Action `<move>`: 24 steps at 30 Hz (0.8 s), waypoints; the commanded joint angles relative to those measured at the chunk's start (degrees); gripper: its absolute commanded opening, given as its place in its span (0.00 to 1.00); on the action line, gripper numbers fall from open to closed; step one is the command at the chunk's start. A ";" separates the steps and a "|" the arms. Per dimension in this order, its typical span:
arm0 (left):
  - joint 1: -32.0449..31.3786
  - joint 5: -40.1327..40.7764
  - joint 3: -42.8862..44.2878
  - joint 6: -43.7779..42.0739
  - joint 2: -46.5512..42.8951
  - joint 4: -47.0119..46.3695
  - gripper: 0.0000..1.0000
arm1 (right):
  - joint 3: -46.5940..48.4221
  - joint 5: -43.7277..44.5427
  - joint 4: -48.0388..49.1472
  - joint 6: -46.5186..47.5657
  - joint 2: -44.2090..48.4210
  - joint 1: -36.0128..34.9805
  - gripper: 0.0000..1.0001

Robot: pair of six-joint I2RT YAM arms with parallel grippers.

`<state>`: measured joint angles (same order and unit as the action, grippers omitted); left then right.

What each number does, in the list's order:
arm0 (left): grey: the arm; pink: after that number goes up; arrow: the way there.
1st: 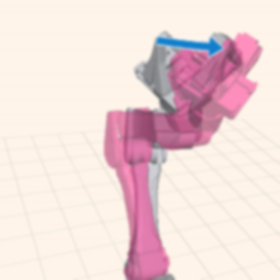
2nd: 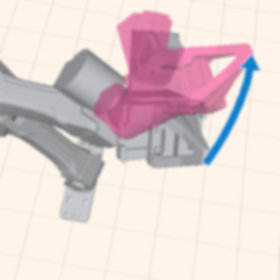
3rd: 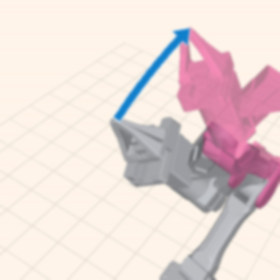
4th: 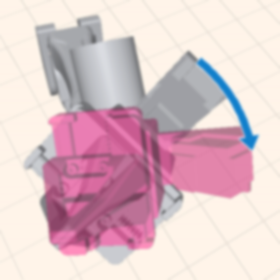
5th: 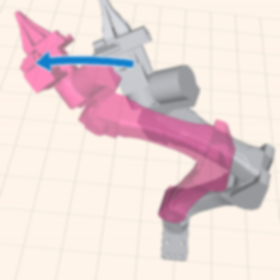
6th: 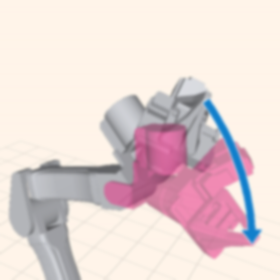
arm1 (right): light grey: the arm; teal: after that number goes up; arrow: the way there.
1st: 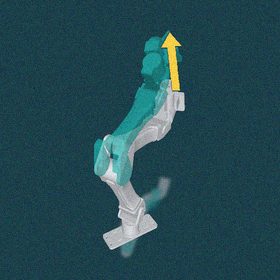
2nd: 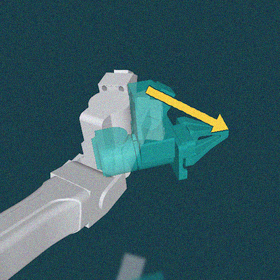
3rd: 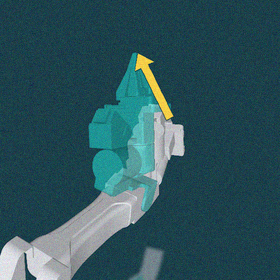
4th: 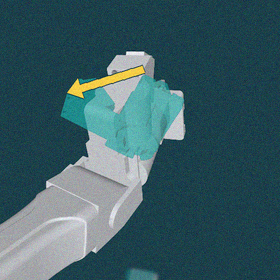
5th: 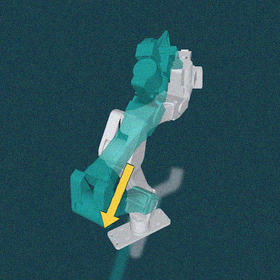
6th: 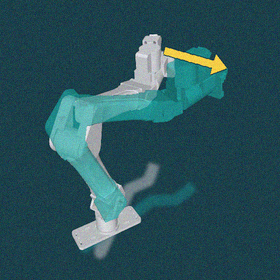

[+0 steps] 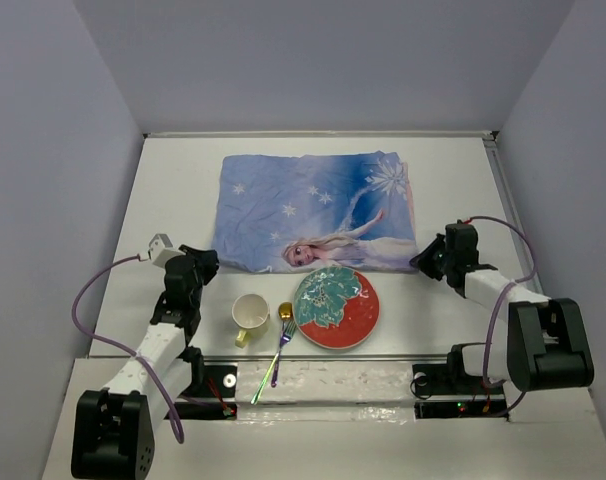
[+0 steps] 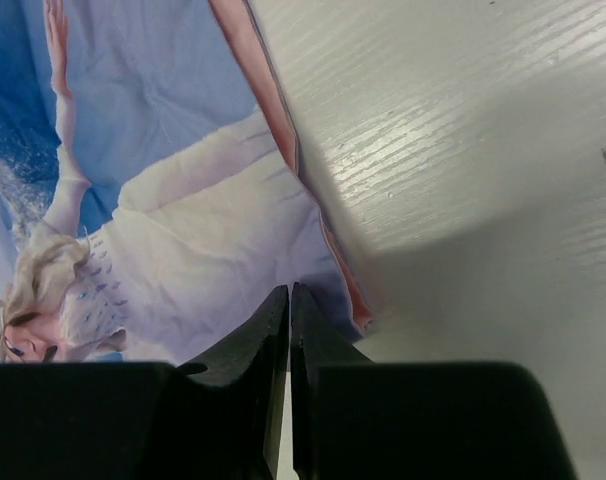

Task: Set the dinner table for one person

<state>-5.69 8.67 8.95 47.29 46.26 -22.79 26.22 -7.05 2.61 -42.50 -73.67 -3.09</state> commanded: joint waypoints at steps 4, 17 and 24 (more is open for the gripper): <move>-0.19 0.30 -0.43 2.02 -6.77 -0.51 0.79 | 3.92 3.62 -6.35 2.32 6.77 -0.25 0.22; -0.37 -9.51 17.73 -8.94 -13.57 9.15 0.99 | 2.98 -17.38 -13.16 6.91 20.49 -15.61 0.73; -0.72 -28.33 31.65 -23.45 -10.75 18.64 0.99 | -4.50 -21.59 -10.53 4.89 22.52 -16.33 0.80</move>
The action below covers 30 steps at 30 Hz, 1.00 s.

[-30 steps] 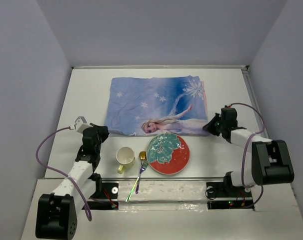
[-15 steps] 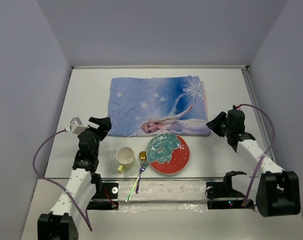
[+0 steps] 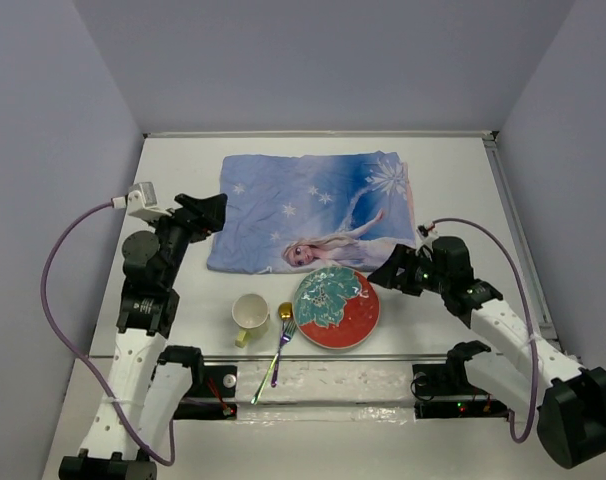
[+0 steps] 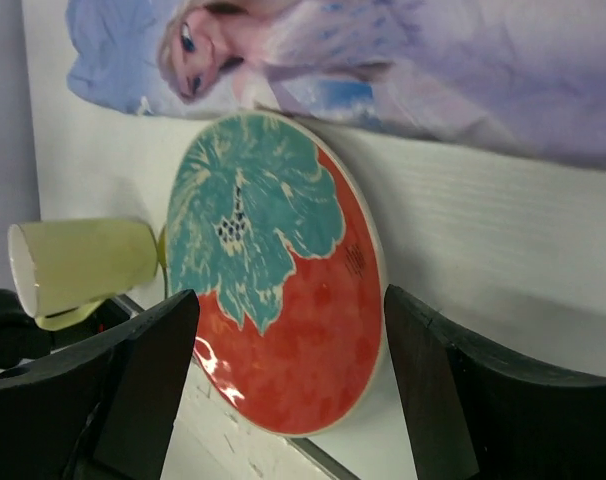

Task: Set the dinner table for one person

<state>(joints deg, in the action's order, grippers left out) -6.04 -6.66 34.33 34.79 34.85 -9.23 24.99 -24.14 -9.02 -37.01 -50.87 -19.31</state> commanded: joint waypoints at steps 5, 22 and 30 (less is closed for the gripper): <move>-1.60 -18.74 7.34 -17.21 -1.80 9.15 0.99 | -7.59 -3.72 4.61 -2.00 -3.70 -2.04 0.81; -5.03 -21.12 -1.10 -19.93 -7.51 8.97 0.99 | -14.54 -4.96 24.23 -10.18 -15.93 -2.66 0.48; -5.56 -19.98 -1.63 -19.58 -8.57 9.15 0.99 | -15.32 -2.40 22.55 -10.53 -11.53 -2.66 0.15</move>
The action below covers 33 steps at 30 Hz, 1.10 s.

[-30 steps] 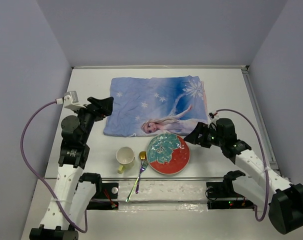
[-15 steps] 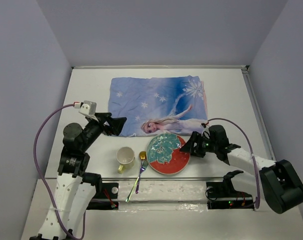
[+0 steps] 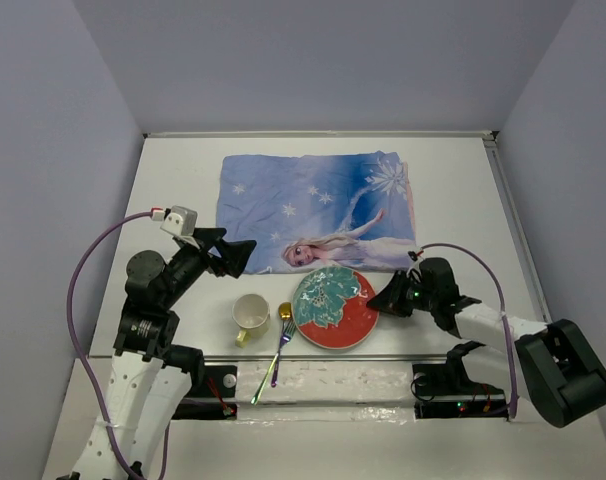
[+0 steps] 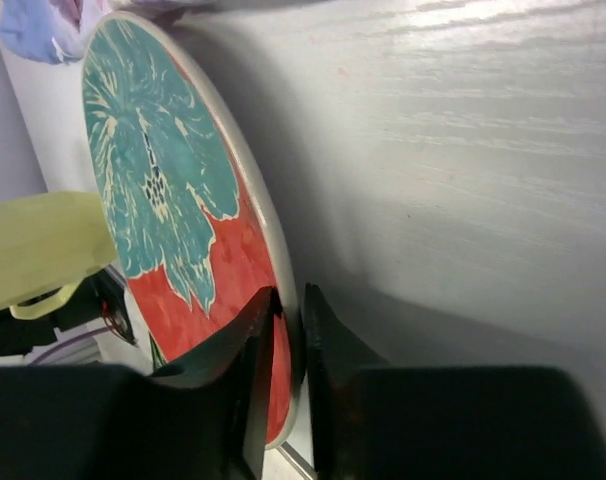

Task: Set the dinner table for one person

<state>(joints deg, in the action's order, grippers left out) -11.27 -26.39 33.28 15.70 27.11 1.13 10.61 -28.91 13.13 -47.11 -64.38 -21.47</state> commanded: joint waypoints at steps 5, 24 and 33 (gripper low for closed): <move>-0.51 0.38 -0.67 -0.32 -1.01 -1.21 0.99 | -0.59 2.54 -3.62 -0.35 9.52 -0.50 0.00; -0.77 5.47 -0.14 -0.06 -2.94 1.24 0.99 | 25.74 2.24 2.06 -3.43 10.52 -0.50 0.00; -1.30 13.21 0.56 0.29 -4.09 3.80 0.99 | 42.72 9.65 14.73 -3.60 -18.81 -0.50 0.00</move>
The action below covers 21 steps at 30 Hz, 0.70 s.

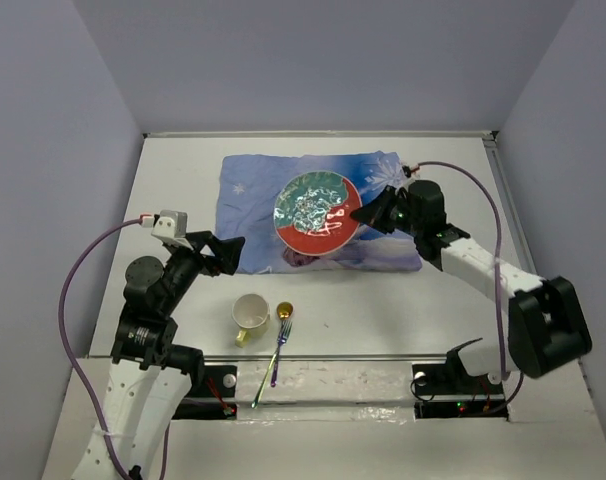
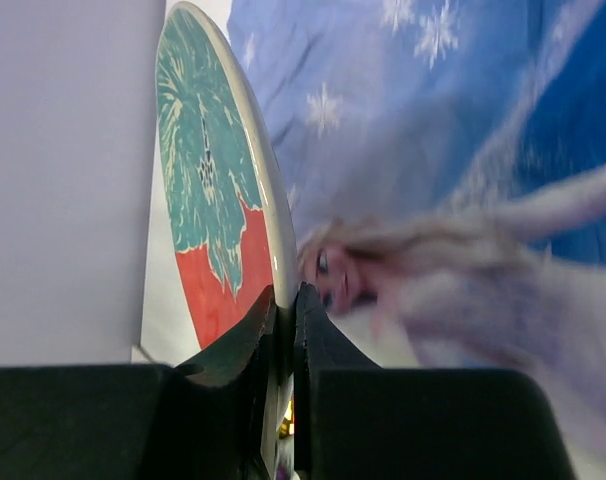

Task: Set the dinner table for one person

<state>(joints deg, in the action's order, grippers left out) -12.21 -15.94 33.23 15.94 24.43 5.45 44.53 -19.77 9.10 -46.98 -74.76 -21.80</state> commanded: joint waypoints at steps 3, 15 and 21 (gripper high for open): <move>-0.80 2.94 0.69 0.14 -1.49 -0.36 0.99 | 15.20 1.22 19.90 -4.78 -15.56 -0.17 0.00; -1.42 5.40 0.78 0.23 -1.40 0.43 0.99 | 21.47 3.60 19.81 -6.54 -27.18 0.88 0.00; -1.50 5.40 0.87 0.32 -0.96 0.52 0.99 | 21.12 -0.26 20.34 -8.30 -31.76 1.41 0.00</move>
<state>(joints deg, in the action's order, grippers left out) -13.43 -10.70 33.23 16.16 23.49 7.20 61.54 -15.55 17.26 -51.16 -106.17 -20.91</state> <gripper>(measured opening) 0.989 0.100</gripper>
